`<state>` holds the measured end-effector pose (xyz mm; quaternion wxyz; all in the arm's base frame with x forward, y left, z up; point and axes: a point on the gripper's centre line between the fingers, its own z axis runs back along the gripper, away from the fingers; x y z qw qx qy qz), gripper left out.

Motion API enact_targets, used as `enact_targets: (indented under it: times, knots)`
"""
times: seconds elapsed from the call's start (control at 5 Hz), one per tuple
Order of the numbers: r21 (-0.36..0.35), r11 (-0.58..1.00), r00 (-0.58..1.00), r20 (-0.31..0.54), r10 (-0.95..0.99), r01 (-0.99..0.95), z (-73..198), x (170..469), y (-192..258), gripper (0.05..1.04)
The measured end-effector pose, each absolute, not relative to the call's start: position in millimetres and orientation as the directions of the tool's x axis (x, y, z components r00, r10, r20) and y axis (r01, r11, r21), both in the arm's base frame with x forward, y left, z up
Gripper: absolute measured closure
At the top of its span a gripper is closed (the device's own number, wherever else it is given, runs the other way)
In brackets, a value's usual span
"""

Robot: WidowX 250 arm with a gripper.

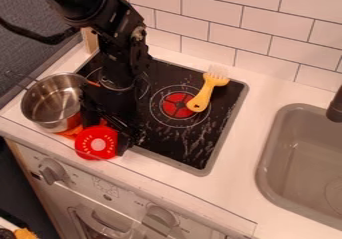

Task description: Put the red object to the top of the left burner

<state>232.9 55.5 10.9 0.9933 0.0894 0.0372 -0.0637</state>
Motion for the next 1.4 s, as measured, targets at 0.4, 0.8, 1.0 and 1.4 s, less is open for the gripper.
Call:
enact_targets:
  times: [0.4,0.8,1.0,1.4]
  knots:
    - [0.098,0.983,0.988,0.01,-0.155,0.154,40.1,243.2,34.2,0.147]
    - [0.107,0.987,0.975,0.171,-0.141,0.124,81.3,323.7,44.5,0.151]
    - [0.113,0.992,0.985,0.155,-0.071,0.054,70.5,357.7,72.4,0.151]
    - [0.127,0.991,0.993,0.101,-0.063,0.05,42.8,378.4,89.9,0.159]
